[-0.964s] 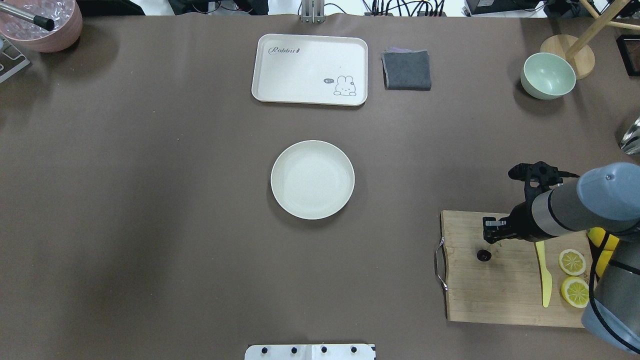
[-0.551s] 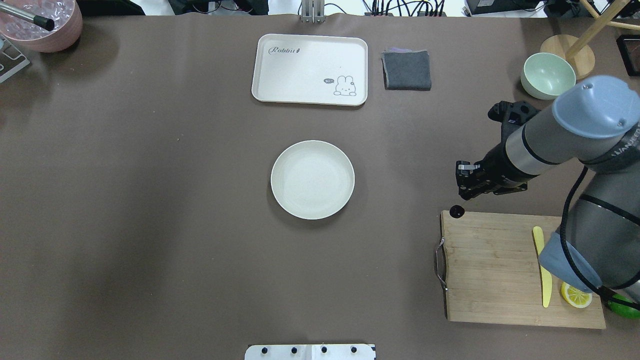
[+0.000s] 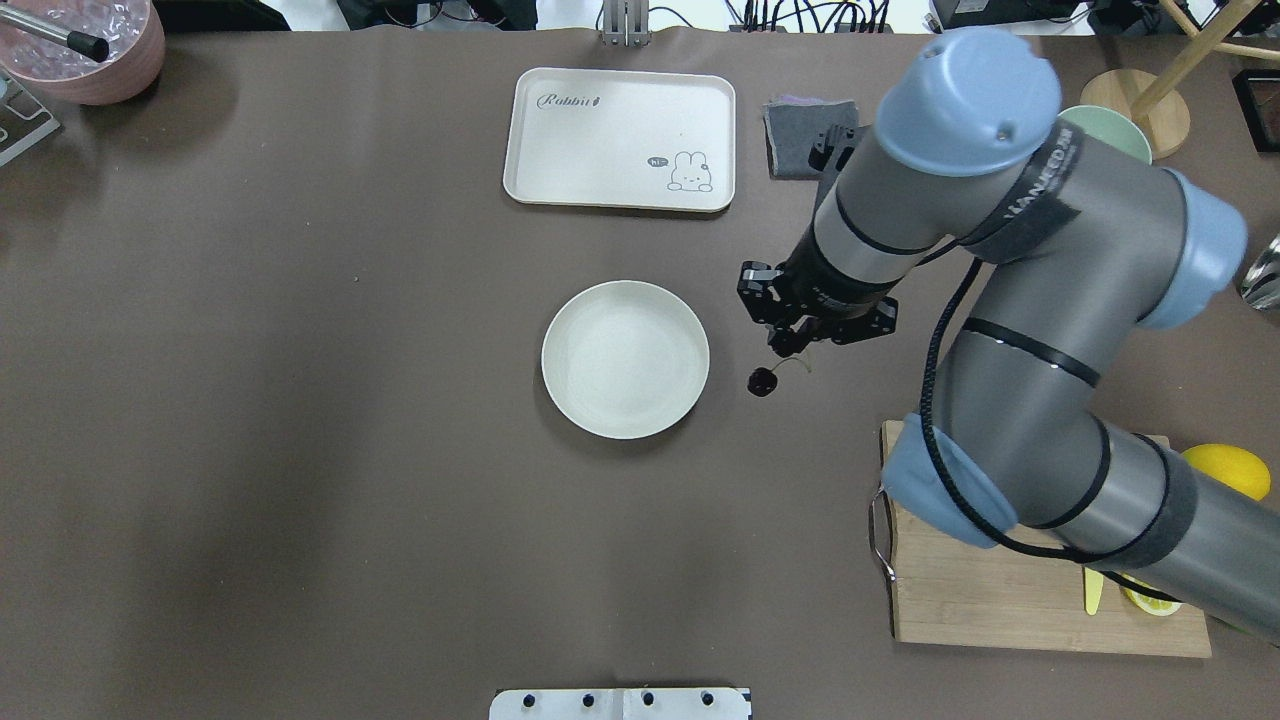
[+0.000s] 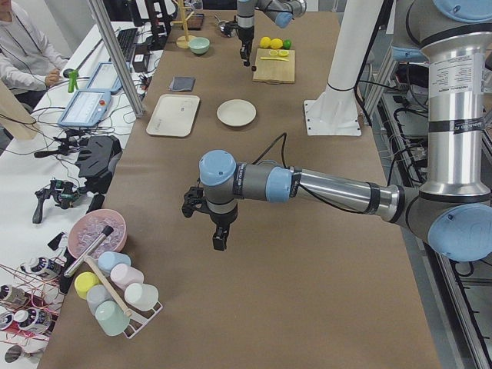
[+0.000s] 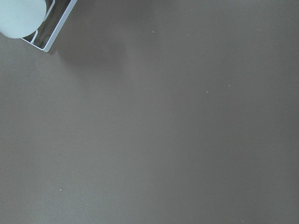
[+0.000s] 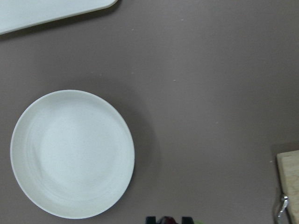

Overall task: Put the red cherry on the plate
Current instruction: 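Carry the cherry with the right gripper and lower it onto the white plate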

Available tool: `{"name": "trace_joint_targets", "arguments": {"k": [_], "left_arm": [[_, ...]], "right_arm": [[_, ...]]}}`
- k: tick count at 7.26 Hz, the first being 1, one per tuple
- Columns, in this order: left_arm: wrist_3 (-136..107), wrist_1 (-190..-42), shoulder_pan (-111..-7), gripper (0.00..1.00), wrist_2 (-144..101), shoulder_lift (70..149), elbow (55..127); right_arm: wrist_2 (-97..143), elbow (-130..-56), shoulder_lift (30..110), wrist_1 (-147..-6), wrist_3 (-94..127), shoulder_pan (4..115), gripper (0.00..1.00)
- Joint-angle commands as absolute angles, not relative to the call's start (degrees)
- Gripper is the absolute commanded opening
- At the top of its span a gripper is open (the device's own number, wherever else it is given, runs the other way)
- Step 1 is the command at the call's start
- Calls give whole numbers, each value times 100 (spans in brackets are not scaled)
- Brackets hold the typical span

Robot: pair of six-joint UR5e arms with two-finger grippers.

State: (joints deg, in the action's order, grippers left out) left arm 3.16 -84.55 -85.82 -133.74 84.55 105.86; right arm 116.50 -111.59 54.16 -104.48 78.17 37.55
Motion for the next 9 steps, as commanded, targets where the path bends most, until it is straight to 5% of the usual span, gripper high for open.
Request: {"name": "trace_joint_targets", "arguments": {"k": [1,4,6,7,8,9], "left_arm": [[316,-8455,-8587,99,-13377,8455,10582],[325,-8455,-8587,99,-13377,8446,10565],[466,-8455,-8587,99,-13394,8323,10564],[466,-8455,-8587,99,-13395,8315,10556],[475,-8455,-8587,99,-13395,8314,10530],[501,-8446,-8587,99,-13403,8314,10529]], "right_arm": [[10927,-10558,4827,-10389,8383,3183,0],[9933,-9241,4825,-8819,8789,2787,0],[9827,-9132,4746,-8754,8798,2786,0],[9800,-9132,4720,-8745,8867,2795,34],[9765,-9123,4633,-8771,8920,2795,99],[9739,-9123,4632,-8806,8912,2795,100]]}}
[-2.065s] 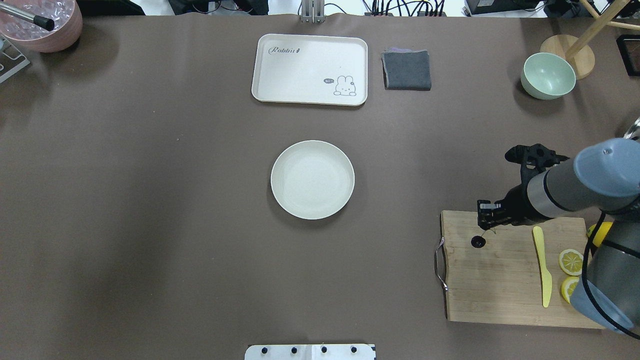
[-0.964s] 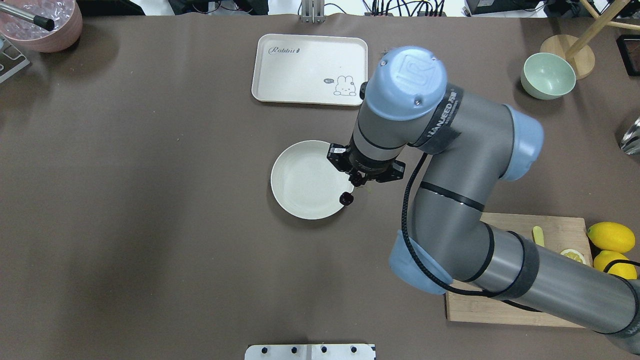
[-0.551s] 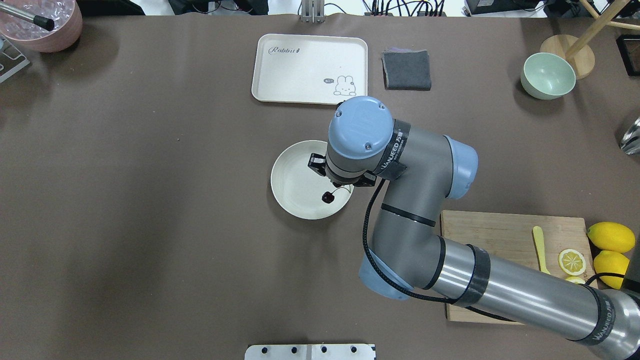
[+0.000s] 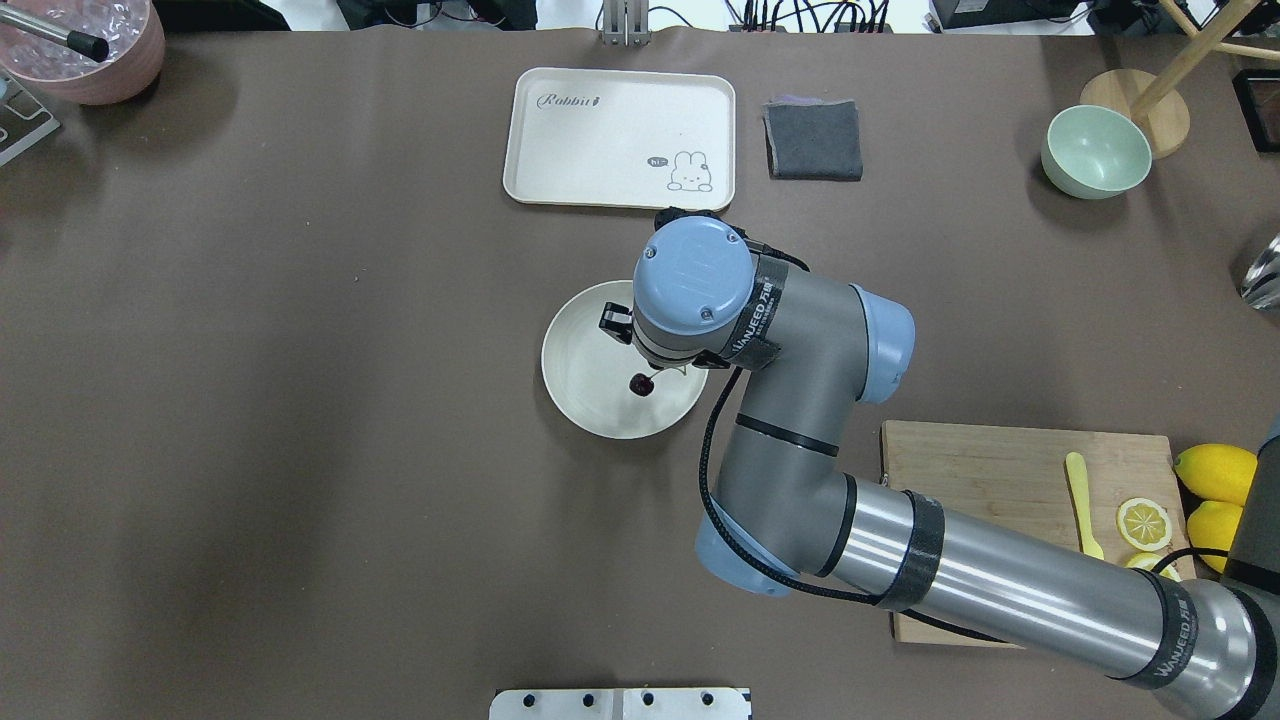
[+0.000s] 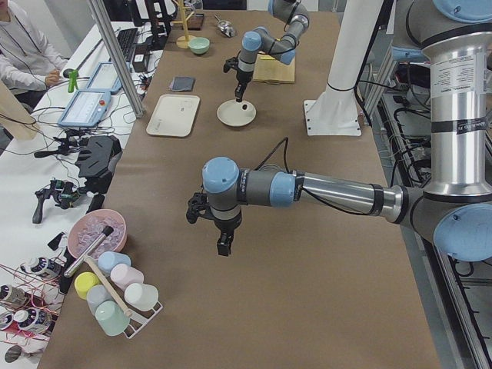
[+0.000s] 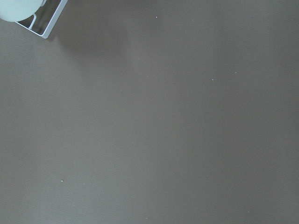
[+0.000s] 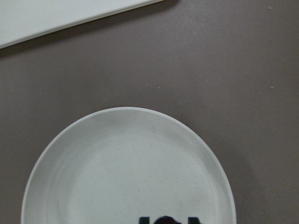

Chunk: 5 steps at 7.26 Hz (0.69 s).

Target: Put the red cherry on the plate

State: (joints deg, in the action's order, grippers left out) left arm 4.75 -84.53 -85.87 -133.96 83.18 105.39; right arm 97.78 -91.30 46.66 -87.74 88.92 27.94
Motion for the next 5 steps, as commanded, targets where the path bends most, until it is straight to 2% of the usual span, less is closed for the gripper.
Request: {"name": "trace_joint_targets", "arguments": {"k": [1,2,3,4,5], "left_arm": [[501,-8446,-8587,99,-13412,8314,10547],[501,-8446,-8596,99,-13412,8306,10556],[492,-8446,-8596,99,-13421,8306,10547],[492,-8446,-8596,99,-13430,8314,10547],[492,-8446,-8596,99,-13430,8314,10529]], "right_arm": [[9747,-9140,4675,-8833,8886,2847,100],[9843,-9262,4867,-8920,8799,3004,100],[10122,-9908,5278,-9530,8180,3276,100],[10473,-10880,5943,-10006,7513,3618,100],[10912,-11481,6620,-10124,7193,4108,100]]}}
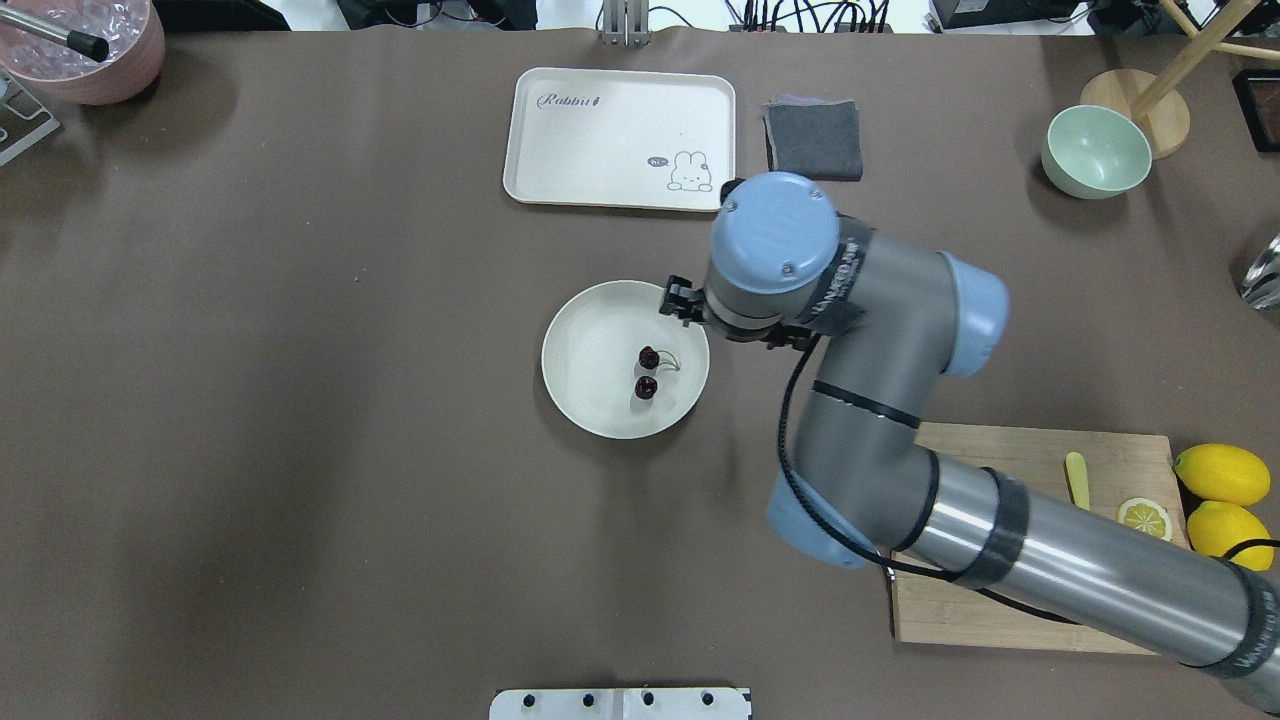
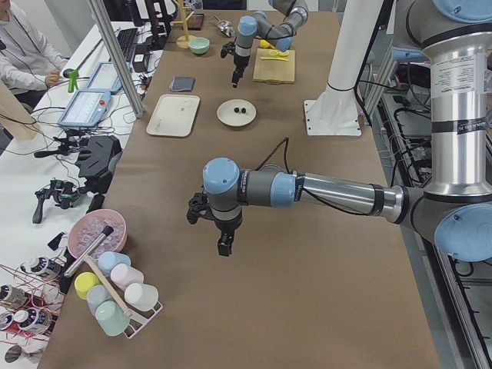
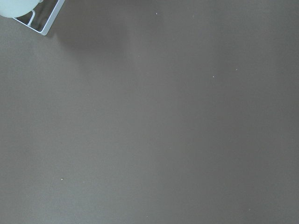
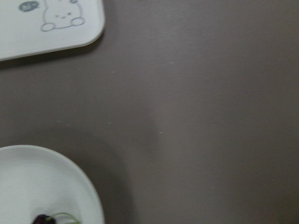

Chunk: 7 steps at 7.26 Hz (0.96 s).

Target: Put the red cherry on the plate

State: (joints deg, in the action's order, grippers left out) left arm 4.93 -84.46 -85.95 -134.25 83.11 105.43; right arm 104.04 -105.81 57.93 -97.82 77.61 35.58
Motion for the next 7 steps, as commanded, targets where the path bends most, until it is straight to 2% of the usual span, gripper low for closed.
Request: {"name": "trace_joint_targets", "arguments": {"k": [1,2,4,7], "left_arm": [[483,-8446,-8596,99,-13412,8323,10529],[475,-8446,-8622,99,-13421,8315,10616],[457,-8446,-8622,99,-13377,8323,10626],[422,-8446,-8631,99,-13368,8314,10740]], "right_arm": [[11360,-11618,7036,-10116,6406,4522,100],[11425,-11602,7475,-10073,5816,4753,100],[12247,-11532,8503,-10055,3772,5970,100],[12866,-10586,9096,-10055,1263,7669,100]]}}
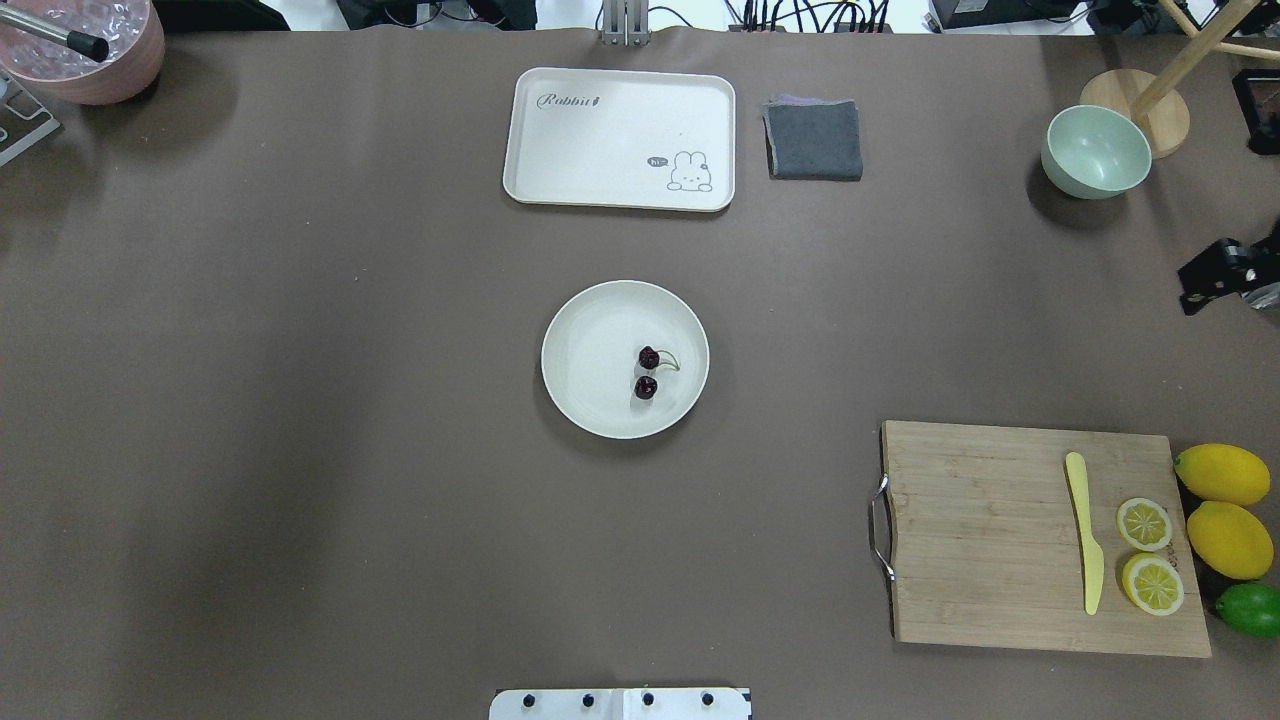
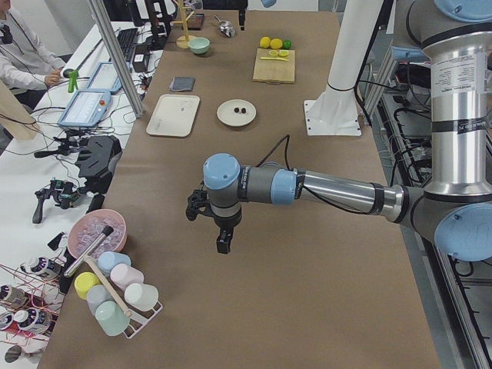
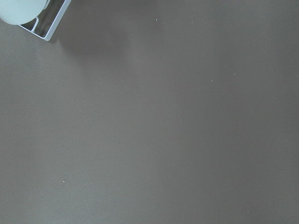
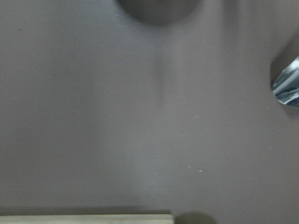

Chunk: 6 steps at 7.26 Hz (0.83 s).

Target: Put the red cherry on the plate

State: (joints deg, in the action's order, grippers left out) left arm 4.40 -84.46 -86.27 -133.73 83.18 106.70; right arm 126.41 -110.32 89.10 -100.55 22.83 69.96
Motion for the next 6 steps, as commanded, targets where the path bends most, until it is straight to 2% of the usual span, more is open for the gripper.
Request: {"name": "trace_joint_targets", "arguments": {"k": [1,3,6], "left_arm": [[422,-8446,-8666,99,-13359,8306,10845],[422,-8446,-8701,99,-13342,8271,10968],[413,-8446,-8701,99,-13148,7990,11267]], "right_arm": [[12824,-10399,9166,-10046,822,7916,100],[12806,-9715,9176,-9347,-78,8357,100],[12553,-9616,9106,-9281,-18,8560,100]]}}
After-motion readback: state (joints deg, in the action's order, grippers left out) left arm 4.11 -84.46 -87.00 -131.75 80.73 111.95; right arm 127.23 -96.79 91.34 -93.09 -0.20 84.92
